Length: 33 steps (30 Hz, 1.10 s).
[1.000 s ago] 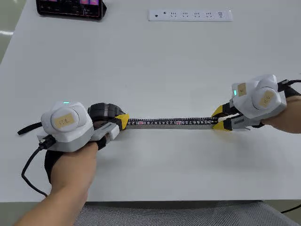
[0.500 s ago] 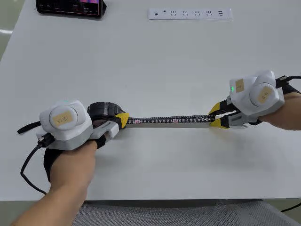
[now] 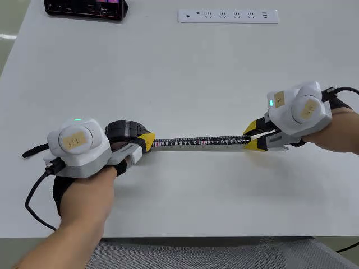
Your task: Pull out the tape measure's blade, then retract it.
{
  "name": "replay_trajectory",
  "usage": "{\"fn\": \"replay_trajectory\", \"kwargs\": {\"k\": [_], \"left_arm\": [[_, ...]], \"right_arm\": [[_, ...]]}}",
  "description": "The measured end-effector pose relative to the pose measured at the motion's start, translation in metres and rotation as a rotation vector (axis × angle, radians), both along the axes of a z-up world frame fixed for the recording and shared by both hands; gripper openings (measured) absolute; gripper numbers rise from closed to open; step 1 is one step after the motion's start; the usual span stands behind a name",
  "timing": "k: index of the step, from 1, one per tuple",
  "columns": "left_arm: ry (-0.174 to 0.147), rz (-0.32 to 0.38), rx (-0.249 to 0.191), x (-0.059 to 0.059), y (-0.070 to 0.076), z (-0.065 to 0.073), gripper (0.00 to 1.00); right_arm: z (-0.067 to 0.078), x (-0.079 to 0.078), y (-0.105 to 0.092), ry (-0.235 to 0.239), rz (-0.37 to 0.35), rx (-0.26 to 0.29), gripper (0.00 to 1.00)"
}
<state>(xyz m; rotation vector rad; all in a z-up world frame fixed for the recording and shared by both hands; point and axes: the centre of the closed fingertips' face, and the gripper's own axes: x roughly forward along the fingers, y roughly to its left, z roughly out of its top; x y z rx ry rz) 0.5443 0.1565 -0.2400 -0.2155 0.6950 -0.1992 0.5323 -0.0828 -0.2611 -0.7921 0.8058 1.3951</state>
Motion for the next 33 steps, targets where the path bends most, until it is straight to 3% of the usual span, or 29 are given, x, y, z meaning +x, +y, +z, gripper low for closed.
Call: {"fn": "replay_trajectory", "kwargs": {"k": [33], "left_arm": [[0.000,0.002,-0.015,-0.001,0.001,0.000,0.59]], "right_arm": [[0.000,0.000,0.040,0.022,0.025,0.046,0.11]]}}
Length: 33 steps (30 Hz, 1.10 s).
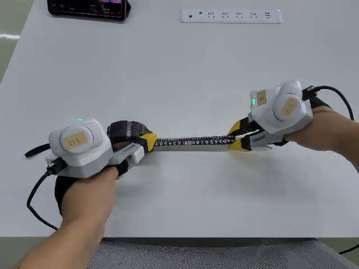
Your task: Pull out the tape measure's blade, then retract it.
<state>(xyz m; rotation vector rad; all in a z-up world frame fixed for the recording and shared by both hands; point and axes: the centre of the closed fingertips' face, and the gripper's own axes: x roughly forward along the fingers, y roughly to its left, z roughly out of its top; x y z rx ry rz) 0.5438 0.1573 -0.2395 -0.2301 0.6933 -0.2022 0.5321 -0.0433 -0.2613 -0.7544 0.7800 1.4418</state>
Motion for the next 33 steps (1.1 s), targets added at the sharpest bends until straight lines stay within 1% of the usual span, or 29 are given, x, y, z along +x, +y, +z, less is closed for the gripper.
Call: {"fn": "replay_trajectory", "kwargs": {"k": [11,21,25,33], "left_arm": [[-0.003,0.003,-0.008,0.000,0.000,0.001,0.59],[-0.004,0.001,-0.010,0.001,0.001,0.000,0.59],[-0.006,0.003,-0.018,0.001,0.001,0.000,0.59],[-0.008,0.002,-0.025,0.000,0.001,0.001,0.59]], "right_arm": [[-0.002,-0.002,0.014,0.014,-0.003,0.020,0.11],[-0.004,-0.003,0.020,0.021,-0.005,0.028,0.11],[-0.004,-0.002,0.025,0.023,-0.010,0.041,0.11],[-0.004,-0.001,0.029,0.025,-0.009,0.046,0.11]]}}
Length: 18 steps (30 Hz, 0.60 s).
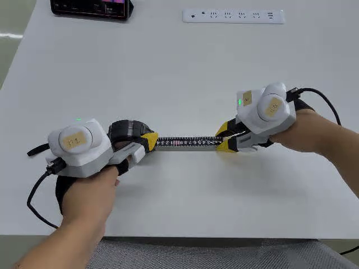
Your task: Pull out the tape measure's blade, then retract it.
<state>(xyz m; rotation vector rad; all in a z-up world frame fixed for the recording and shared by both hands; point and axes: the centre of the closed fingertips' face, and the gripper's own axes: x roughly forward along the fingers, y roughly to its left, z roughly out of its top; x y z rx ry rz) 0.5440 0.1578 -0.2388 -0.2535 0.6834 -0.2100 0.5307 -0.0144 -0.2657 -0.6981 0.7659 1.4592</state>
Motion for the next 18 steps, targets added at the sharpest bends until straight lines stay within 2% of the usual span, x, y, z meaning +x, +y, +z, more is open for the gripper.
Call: {"fn": "replay_trajectory", "kwargs": {"k": [18], "left_arm": [[-0.005,-0.004,-0.015,-0.001,-0.001,0.000,0.58]], "right_arm": [[0.001,-0.002,0.019,0.019,-0.006,0.037,0.11]]}}
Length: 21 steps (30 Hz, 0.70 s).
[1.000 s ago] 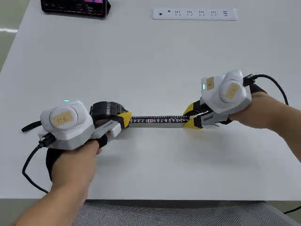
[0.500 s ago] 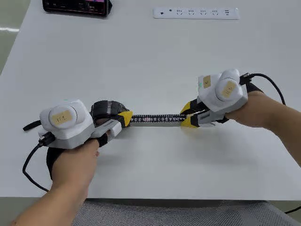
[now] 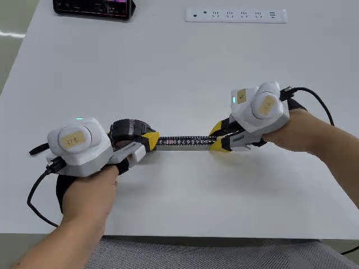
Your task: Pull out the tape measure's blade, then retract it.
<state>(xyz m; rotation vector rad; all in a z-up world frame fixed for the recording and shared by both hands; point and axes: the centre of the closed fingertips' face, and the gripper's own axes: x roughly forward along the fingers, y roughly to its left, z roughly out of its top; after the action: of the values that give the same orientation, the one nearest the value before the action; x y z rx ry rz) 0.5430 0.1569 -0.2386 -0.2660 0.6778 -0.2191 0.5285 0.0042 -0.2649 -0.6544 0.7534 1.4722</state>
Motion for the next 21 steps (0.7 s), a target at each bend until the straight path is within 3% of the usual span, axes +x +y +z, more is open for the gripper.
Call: {"fn": "replay_trajectory", "kwargs": {"k": [21], "left_arm": [[0.000,-0.002,-0.006,0.001,0.002,0.000,0.58]], "right_arm": [[-0.002,0.001,0.031,0.007,0.005,0.042,0.11]]}}
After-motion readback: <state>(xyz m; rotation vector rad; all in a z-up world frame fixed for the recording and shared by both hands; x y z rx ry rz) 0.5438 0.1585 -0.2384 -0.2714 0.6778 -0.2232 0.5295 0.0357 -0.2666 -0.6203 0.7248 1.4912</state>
